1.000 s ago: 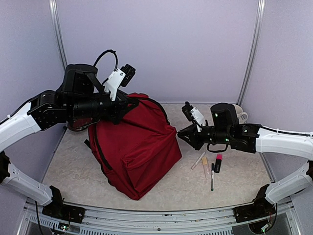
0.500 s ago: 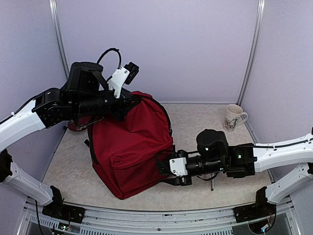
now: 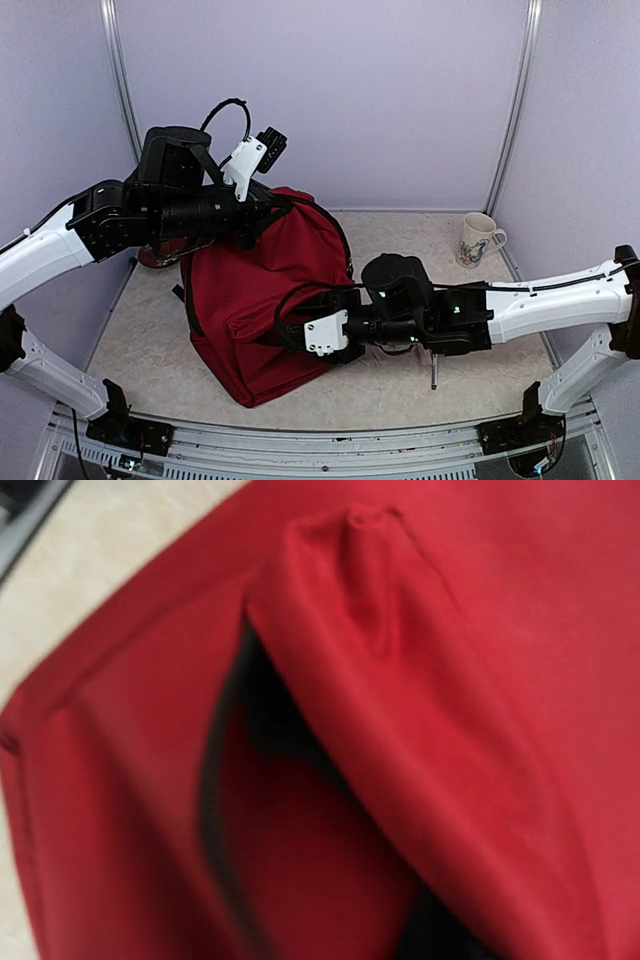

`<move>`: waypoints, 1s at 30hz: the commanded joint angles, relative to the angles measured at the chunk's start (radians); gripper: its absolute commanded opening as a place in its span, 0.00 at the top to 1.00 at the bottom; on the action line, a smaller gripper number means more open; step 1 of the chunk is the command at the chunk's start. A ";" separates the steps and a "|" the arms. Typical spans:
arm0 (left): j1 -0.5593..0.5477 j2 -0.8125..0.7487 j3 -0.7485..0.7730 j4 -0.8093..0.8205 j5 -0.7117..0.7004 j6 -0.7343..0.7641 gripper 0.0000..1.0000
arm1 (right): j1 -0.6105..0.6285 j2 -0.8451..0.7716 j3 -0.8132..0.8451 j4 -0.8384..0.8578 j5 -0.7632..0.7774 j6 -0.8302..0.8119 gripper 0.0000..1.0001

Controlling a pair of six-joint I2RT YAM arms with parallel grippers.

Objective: Pack the student bag
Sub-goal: Open the lower front pocket of the student bag, then pick up the pen from the center of the board.

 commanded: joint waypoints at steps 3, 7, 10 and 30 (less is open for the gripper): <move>-0.007 -0.020 -0.007 0.124 0.043 0.004 1.00 | -0.031 0.058 0.123 -0.113 0.070 -0.051 0.29; -0.007 -0.031 -0.024 0.130 0.057 0.001 1.00 | -0.069 0.102 0.207 -0.213 0.039 -0.040 0.28; -0.006 -0.036 -0.031 0.130 0.056 -0.003 1.00 | -0.076 0.126 0.259 -0.292 0.025 -0.036 0.28; 0.036 -0.048 -0.060 0.136 0.074 -0.033 1.00 | -0.332 -0.304 0.208 -0.527 0.276 1.037 0.28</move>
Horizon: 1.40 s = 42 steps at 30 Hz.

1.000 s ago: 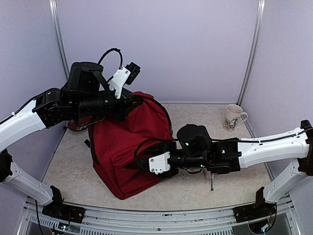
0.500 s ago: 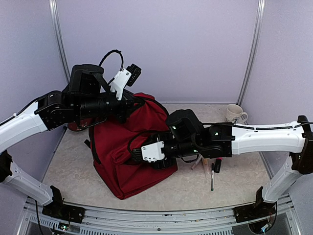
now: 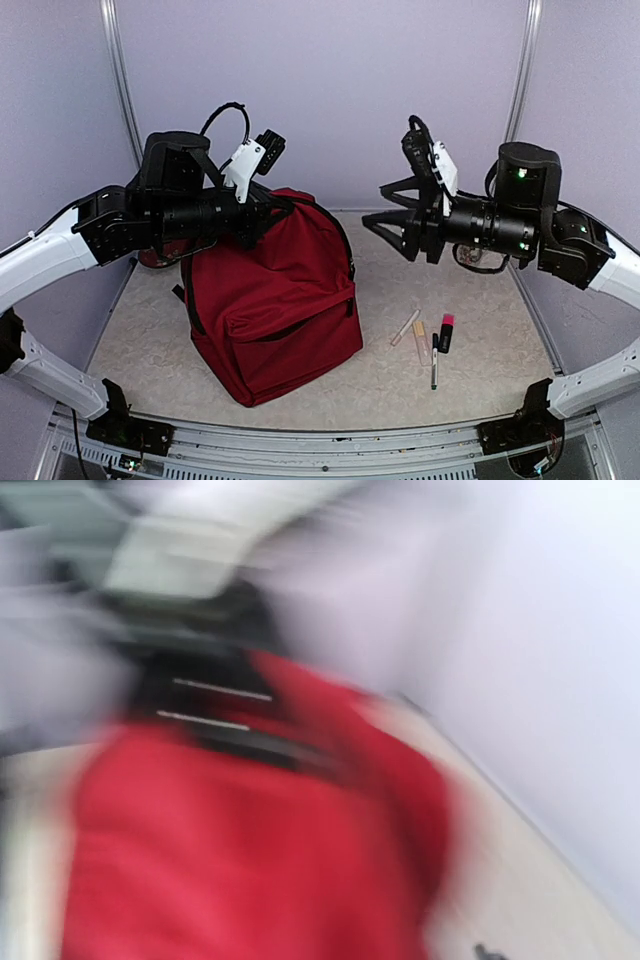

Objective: Pack the student bag
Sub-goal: Pick up the pen from the center of the board.

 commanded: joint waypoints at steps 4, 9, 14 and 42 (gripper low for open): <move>0.006 -0.046 -0.018 0.071 0.026 -0.016 1.00 | -0.385 0.036 -0.202 -0.368 0.416 0.582 0.29; 0.008 -0.051 -0.032 0.075 0.043 -0.019 1.00 | -0.609 0.106 -0.408 -0.296 0.274 0.651 0.31; 0.008 -0.055 -0.036 0.076 0.054 -0.020 1.00 | -0.670 0.225 -0.512 -0.217 0.195 0.675 0.40; 0.016 -0.051 -0.048 0.076 0.074 -0.010 1.00 | -0.607 0.327 -0.454 -0.246 0.283 0.691 0.92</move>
